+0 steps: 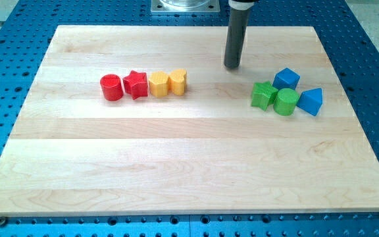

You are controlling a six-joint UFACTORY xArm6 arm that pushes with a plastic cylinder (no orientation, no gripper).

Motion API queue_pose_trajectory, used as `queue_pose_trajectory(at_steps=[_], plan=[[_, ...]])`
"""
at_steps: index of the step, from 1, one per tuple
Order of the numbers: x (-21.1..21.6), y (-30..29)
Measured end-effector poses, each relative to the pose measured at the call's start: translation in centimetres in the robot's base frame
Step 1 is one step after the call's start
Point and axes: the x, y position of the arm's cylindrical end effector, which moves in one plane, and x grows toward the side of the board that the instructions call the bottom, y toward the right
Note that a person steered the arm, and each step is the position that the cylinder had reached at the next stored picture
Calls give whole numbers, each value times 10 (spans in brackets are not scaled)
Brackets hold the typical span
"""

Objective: Slightly push the cube to the top side of the green circle

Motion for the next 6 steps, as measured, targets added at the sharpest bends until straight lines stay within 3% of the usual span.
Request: queue_pose_trajectory(at_steps=[4,6], plan=[[0,76],[30,90]])
